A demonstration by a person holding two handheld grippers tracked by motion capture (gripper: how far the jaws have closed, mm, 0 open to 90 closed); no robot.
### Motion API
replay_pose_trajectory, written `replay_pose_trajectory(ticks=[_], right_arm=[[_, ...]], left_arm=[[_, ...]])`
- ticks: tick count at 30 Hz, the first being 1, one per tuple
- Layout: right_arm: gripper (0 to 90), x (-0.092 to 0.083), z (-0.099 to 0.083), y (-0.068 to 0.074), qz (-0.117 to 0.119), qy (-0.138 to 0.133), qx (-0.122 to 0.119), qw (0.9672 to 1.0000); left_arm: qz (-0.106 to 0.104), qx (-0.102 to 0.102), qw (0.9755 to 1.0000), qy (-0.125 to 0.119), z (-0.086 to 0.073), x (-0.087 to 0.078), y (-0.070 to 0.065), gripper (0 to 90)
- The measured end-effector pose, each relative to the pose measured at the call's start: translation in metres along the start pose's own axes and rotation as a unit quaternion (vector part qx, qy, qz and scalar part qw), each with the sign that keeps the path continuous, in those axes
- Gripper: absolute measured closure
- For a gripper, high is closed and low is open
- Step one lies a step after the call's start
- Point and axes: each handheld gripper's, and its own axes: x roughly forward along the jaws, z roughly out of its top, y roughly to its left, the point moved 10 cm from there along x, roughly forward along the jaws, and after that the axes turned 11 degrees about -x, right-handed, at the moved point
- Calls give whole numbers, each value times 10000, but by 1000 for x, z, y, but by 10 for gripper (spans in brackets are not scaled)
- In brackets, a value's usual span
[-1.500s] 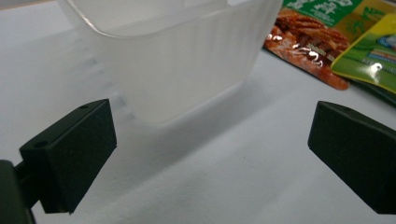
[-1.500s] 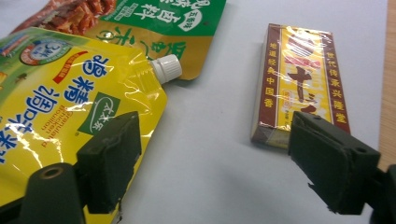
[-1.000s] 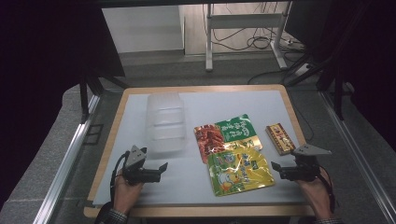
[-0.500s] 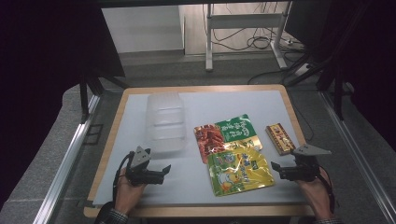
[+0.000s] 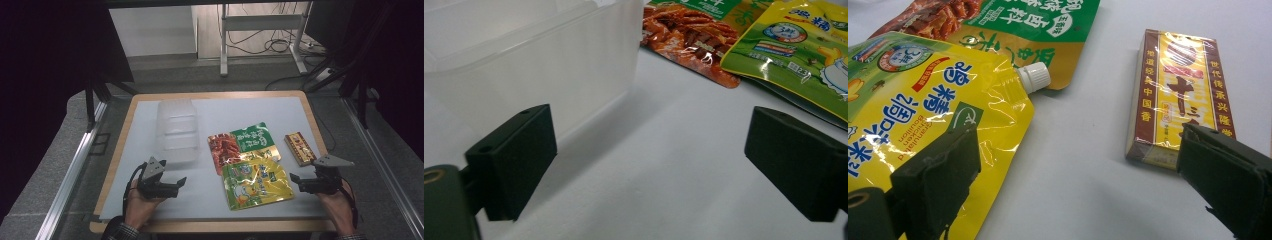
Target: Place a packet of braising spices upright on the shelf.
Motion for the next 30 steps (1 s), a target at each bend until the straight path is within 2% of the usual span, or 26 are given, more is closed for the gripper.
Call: replay_pose_trajectory(ticks=[11, 12, 21, 30], right_arm=[[38, 1, 1, 2, 18, -1, -41, 10000], [38, 1, 1, 2, 15, -5, -44, 10000], [38, 1, 2, 4, 29, -7, -58, 10000], [38, 2, 2, 5, 56, -11, -68, 10000]], left_arm=[[-336, 52, 9994, -42, 5, -1, -15, 271], [-393, 54, 9992, -37, 5, -1, -17, 315], [-627, 135, 9979, 50, 5, 4, -31, 413], [-859, 248, 9959, 95, 8, 10, -48, 575]])
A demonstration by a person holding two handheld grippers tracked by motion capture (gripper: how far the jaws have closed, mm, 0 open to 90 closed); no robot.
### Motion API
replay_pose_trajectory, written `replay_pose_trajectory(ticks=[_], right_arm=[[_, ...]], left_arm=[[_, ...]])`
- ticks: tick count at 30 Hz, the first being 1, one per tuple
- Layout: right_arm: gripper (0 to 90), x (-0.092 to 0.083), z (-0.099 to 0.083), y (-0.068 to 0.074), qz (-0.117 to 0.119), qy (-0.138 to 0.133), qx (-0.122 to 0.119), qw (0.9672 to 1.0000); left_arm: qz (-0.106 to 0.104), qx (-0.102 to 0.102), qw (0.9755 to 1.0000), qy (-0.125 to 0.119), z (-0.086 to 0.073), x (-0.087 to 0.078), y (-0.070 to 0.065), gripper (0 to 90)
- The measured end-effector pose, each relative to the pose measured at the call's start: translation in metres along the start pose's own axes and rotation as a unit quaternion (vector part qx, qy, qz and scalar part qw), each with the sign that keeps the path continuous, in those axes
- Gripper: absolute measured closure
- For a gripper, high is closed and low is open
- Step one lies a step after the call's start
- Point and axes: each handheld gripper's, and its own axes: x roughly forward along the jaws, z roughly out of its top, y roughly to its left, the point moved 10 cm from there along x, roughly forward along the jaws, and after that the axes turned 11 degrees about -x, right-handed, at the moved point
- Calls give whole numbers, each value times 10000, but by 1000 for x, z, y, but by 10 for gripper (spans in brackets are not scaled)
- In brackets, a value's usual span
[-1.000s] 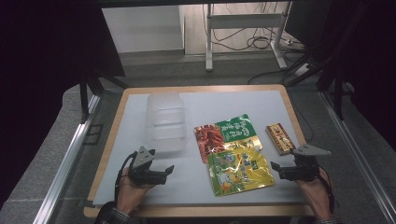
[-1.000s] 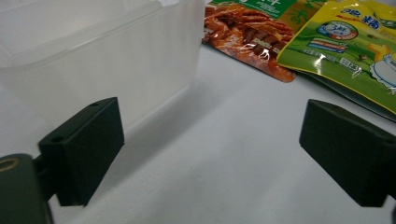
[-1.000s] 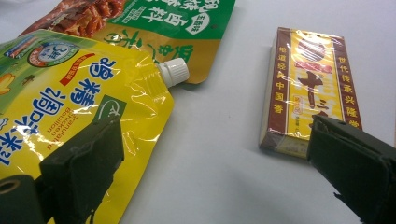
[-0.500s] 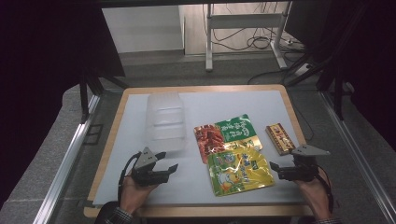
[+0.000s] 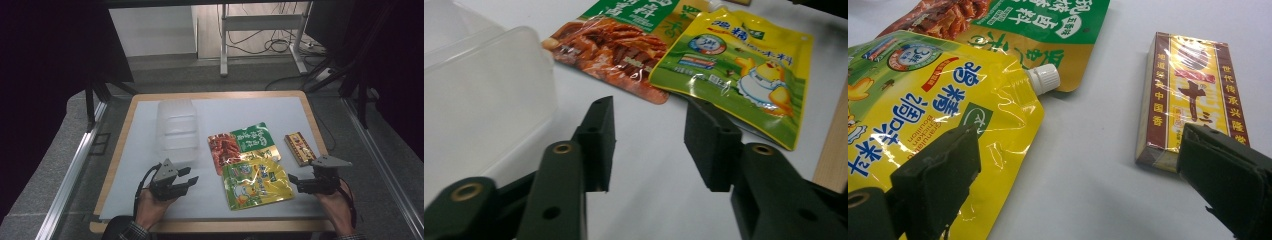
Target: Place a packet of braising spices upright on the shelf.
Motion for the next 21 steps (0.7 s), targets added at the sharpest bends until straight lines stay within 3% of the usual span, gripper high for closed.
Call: replay_pose_trajectory(ticks=[10, 21], right_arm=[[38, 0, 0, 1, 8, 13, -23, 10000], [38, 1, 1, 2, 27, 3, -24, 10000]], left_arm=[[-251, 152, 9995, 148, -1, 10, -16, 747], [-328, 296, 9987, 262, -1, 22, -27, 882]])
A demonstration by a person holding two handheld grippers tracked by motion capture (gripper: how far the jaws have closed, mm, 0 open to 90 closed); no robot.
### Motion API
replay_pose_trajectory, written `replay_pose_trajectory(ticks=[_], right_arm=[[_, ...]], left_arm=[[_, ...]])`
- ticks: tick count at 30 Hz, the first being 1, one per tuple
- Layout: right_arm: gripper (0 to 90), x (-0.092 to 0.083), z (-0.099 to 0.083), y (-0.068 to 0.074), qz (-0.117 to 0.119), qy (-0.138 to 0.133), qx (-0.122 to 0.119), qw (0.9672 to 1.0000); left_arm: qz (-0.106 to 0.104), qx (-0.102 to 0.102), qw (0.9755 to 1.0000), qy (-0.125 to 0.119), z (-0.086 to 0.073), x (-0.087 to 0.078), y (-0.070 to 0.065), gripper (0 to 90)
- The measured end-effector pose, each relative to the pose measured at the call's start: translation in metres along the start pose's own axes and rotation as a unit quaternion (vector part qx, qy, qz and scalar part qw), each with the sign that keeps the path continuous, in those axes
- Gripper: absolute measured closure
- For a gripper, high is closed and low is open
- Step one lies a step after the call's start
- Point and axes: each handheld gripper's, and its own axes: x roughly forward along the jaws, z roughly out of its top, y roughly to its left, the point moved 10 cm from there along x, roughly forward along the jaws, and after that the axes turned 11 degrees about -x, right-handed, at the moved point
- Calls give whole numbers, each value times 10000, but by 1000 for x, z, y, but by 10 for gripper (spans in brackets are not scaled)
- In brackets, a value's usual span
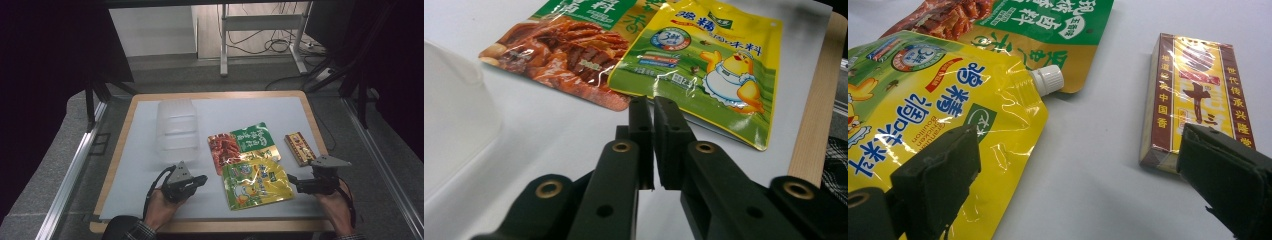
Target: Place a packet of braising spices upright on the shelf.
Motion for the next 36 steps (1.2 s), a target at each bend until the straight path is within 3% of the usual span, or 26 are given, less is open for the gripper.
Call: replay_pose_trajectory(ticks=[10, 15, 24, 36], right_arm=[[39, 0, 1, 1, 1, -24, 5, 10000], [39, 0, 1, 2, 19, -5, 27, 10000], [39, 0, 2, 3, 37, -25, 78, 10000], [39, 1, 3, 5, 67, -25, 22, 10000]], left_arm=[[-134, 148, 9997, 108, 1, 13, -9, 899], [-94, 288, 9995, 119, 2, 21, -14, 899], [-344, 305, 9987, 220, 1, 39, -25, 900], [-334, 443, 9982, 218, 5, 64, -33, 900]])
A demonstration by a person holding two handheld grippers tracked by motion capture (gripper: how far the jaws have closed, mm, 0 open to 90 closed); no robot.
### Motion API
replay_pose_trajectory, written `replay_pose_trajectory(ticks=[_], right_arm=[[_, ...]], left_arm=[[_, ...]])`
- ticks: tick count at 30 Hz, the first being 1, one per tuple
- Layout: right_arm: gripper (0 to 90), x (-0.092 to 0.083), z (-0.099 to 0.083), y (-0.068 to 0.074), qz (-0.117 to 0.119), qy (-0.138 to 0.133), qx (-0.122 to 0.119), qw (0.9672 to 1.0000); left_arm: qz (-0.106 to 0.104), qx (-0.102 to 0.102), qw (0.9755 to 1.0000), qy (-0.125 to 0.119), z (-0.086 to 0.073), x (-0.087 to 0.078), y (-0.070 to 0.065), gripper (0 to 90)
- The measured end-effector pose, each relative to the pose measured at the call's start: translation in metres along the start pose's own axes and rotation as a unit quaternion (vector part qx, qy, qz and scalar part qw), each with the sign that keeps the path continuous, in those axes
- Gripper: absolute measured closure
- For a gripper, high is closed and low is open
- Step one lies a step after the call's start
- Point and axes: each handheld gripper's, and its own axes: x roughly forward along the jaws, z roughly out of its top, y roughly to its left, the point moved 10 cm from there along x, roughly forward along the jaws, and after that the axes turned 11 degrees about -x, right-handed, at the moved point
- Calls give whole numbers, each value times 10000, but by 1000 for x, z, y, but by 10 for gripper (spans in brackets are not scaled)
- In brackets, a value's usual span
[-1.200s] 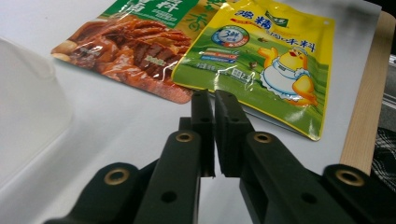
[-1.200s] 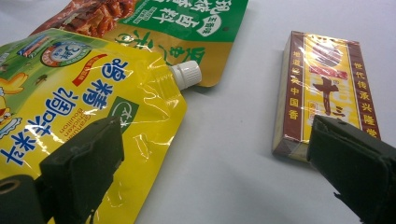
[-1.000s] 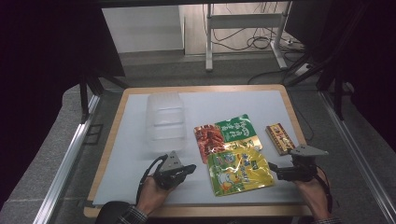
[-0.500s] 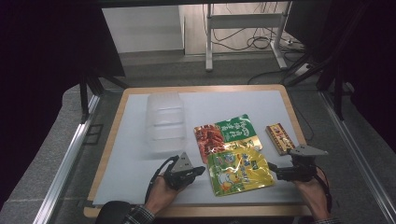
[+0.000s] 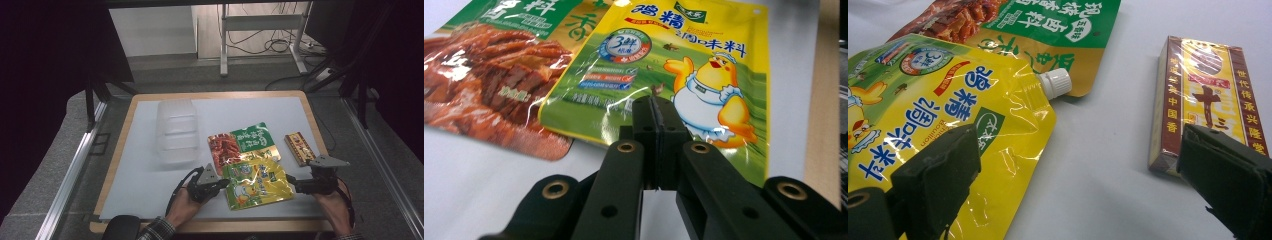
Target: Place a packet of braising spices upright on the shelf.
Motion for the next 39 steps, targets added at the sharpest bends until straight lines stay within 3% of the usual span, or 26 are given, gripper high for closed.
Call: replay_pose_trajectory(ticks=[12, 18, 21, 39], right_arm=[[39, 2, -1, 1, 44, 17, -21, 10000], [39, 2, -1, 3, 91, 44, -29, 9999], [38, 2, 0, 7, 182, 40, 22, 9998], [38, 7, 0, 31, 741, 196, 110, 9970]], left_arm=[[-179, 129, 9997, 36, 6, 28, -9, 900], [-288, -23, 9995, 160, 1, 29, -5, 900], [-199, 108, 9996, 184, 0, 29, -5, 900], [48, 93, 9994, 323, -9, 24, -3, 900]])
